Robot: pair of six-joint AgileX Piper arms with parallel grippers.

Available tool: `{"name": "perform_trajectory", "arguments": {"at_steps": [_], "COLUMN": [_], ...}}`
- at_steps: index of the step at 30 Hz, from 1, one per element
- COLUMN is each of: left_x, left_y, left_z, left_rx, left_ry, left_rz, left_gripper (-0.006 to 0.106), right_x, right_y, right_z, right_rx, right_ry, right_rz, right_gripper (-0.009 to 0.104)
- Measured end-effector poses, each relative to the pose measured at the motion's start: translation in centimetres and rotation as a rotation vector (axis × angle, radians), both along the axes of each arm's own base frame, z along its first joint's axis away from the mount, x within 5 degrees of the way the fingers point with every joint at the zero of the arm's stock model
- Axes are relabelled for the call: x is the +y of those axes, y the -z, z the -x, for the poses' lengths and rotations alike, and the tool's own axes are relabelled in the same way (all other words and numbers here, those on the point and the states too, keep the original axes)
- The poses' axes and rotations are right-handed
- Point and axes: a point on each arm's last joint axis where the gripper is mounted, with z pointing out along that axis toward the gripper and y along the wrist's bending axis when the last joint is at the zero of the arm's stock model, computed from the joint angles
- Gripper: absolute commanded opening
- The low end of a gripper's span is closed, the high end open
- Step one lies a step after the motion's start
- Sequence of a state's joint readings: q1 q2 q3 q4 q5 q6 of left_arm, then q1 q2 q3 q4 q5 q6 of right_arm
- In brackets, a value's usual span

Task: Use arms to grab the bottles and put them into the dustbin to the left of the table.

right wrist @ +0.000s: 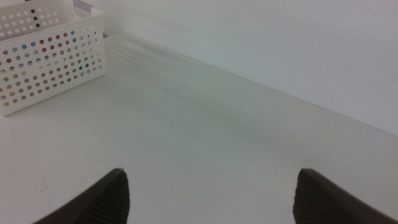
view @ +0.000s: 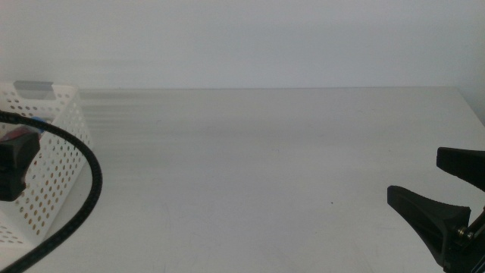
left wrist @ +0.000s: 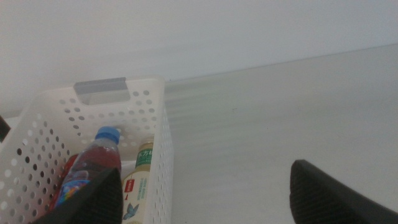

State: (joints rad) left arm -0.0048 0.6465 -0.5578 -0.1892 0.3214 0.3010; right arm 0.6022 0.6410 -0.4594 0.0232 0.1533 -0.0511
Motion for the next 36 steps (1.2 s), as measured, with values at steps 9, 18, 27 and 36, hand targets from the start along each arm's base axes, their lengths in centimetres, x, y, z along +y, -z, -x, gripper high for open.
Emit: {"name": "perform_trajectory", "arguments": {"at_steps": [9, 18, 27, 36], "left_x": [0.0, 0.0, 0.0, 0.1], "left_y": [0.9, 5.9, 10.5, 12.7], "left_z": [2.2, 6.0, 8.0, 8.2], "left_rx": [-0.054, -0.094, -0.137, -0.13], "left_ry": [-0.002, -0.002, -0.001, -0.004], "left_rz": [0.0, 0.001, 0.001, 0.001], "left_gripper": [0.085, 0.085, 0.085, 0.085], "right_x": [-1.2, -4.9, -7.5, -7.8], "right_y": [-0.3, -1.9, 0.6, 8.9], "right_z": [-0.3, 0.9, 5.0, 5.8], "right_rx": [-0.027, -0.15, -0.309, -0.208], "right_ry": [0.085, 0.334, 0.556, 0.621], "right_rz": [-0.002, -0.052, -0.078, -0.062], "right_gripper": [0.074, 0.074, 0.074, 0.074]}}
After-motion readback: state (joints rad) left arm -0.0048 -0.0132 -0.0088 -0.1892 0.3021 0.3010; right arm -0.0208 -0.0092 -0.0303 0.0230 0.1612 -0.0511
